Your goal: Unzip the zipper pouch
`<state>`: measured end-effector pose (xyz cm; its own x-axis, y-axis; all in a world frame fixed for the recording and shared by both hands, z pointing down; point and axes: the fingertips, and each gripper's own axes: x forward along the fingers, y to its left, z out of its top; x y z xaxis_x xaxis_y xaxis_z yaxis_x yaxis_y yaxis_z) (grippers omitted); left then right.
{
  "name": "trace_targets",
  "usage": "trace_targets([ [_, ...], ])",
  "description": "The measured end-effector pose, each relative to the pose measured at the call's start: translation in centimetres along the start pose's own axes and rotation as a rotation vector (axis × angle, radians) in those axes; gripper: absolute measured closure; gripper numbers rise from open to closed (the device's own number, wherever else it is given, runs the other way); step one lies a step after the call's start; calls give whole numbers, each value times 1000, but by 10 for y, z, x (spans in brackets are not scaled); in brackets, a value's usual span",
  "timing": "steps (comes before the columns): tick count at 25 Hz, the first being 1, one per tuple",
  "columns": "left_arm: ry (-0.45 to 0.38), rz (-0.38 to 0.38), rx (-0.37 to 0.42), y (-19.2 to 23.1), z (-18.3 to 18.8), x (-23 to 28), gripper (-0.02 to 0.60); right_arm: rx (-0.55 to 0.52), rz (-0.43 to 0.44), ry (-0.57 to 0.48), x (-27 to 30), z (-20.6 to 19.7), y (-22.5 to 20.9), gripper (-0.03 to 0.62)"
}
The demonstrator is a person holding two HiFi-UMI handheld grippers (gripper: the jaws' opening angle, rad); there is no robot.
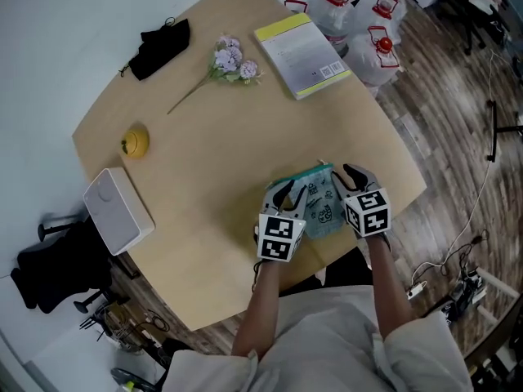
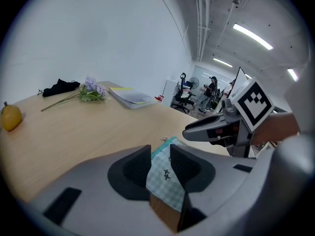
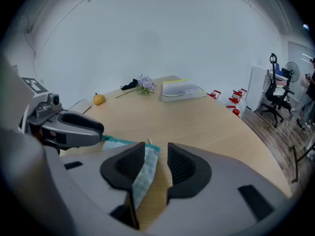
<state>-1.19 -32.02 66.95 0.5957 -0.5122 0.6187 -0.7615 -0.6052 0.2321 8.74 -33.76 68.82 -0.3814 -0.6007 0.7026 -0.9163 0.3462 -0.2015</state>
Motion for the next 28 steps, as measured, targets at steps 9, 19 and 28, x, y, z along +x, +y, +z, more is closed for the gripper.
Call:
trace_targets([
  [9,14,39,-23,19,5,20,453,-116,84,44,34,2,3,439],
  [19,50,15,21,16,5,26,453,-429,144,131,44,-22,18,468],
  [28,67,-39,101,5,12,38,453,-491,135,111,42,-23,20,514],
])
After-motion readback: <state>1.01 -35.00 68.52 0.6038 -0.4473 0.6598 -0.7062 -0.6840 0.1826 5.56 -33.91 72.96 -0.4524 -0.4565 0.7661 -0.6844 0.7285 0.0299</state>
